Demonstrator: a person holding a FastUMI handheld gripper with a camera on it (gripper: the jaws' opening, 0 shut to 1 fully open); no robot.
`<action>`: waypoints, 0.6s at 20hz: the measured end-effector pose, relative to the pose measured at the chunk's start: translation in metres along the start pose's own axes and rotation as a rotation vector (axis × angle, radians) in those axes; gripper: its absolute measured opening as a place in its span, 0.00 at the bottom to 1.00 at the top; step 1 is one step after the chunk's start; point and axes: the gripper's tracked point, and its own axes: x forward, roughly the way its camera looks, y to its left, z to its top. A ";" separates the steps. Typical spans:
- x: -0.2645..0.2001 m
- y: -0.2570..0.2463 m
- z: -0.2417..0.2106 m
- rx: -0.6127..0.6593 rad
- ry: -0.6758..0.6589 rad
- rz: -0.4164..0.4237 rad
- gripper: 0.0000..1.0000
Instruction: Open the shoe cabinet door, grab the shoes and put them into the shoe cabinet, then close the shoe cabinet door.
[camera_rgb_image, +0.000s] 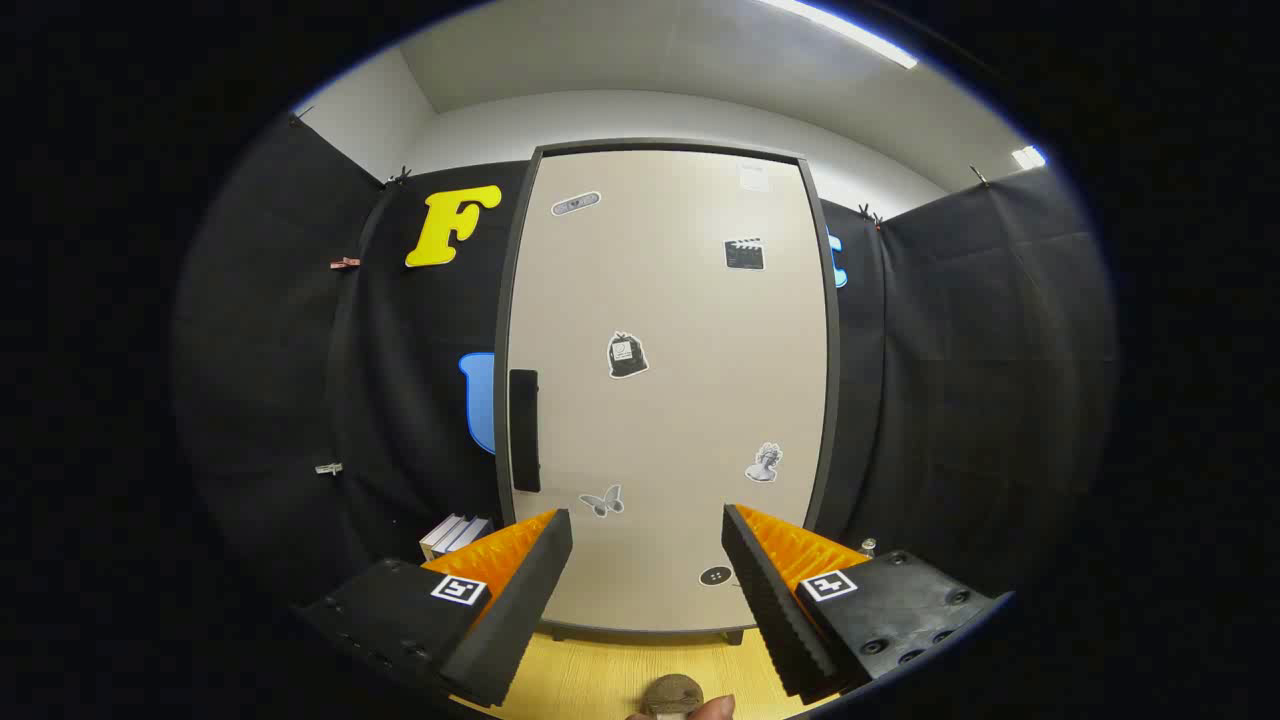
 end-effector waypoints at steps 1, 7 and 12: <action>0.001 0.000 0.000 -0.001 0.001 0.000 0.98; 0.000 -0.001 0.001 0.001 -0.003 -0.002 0.98; 0.000 -0.002 0.001 0.007 0.000 -0.004 0.98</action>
